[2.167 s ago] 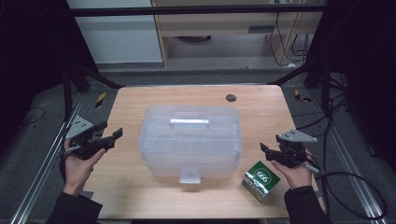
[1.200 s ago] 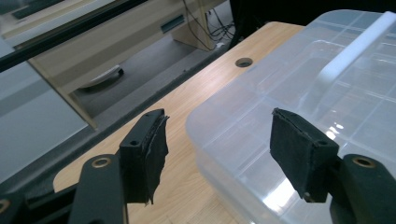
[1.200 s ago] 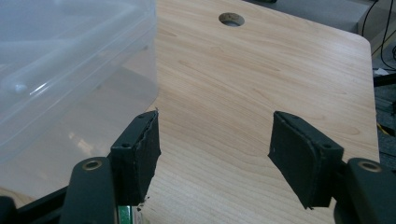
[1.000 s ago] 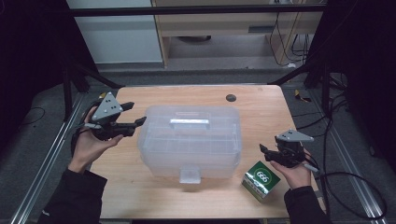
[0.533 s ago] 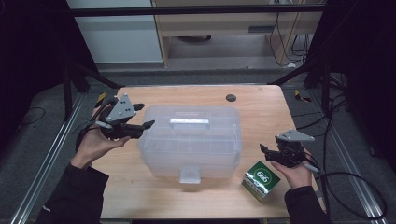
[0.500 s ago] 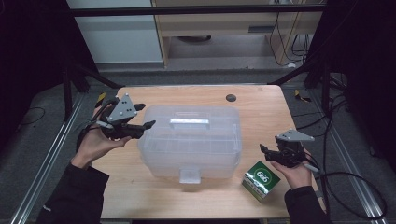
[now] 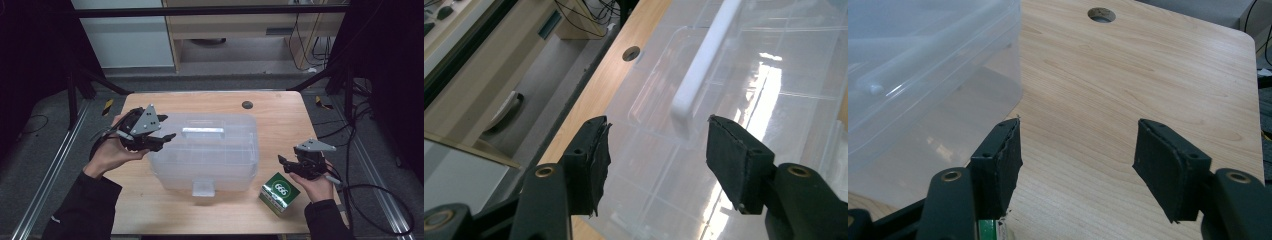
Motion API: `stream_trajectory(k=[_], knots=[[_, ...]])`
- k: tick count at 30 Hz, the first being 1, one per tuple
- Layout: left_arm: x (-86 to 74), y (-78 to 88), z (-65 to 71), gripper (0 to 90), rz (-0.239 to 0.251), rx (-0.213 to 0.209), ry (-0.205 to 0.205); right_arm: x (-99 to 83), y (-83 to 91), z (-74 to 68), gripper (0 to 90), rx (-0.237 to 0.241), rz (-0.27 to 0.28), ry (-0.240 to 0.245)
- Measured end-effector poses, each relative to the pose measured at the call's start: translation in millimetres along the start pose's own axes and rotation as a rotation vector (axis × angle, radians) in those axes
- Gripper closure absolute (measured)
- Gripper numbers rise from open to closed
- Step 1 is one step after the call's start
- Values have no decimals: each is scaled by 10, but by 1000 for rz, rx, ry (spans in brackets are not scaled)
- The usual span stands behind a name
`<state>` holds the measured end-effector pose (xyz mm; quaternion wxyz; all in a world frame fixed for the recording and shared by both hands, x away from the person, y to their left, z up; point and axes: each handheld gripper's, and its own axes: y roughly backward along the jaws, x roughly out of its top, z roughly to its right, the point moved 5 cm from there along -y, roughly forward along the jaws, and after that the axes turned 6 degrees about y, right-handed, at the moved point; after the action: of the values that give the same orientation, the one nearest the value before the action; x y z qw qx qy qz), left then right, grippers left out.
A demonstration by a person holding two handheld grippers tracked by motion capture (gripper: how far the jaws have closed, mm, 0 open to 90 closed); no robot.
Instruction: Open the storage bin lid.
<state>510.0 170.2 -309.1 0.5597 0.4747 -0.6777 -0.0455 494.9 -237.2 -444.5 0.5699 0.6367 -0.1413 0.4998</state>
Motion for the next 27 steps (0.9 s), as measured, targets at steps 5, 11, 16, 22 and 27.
stream_trajectory(k=[5,11,16,22,27], knots=[[25,-36,43,425,-17,-13,-31,-2,1,-1,358,2,-4,-7],[57,-102,100,426,-32,-27,-69,-9,-11,-9,361,8,-13,-3],[84,-185,131,426,-54,-24,-97,-15,-18,-14,364,8,-22,-4],[122,-307,197,431,-61,-59,-127,-15,-16,-28,368,15,-24,-4],[178,-371,197,436,-76,-28,-167,-14,-16,-19,370,16,-21,0]])
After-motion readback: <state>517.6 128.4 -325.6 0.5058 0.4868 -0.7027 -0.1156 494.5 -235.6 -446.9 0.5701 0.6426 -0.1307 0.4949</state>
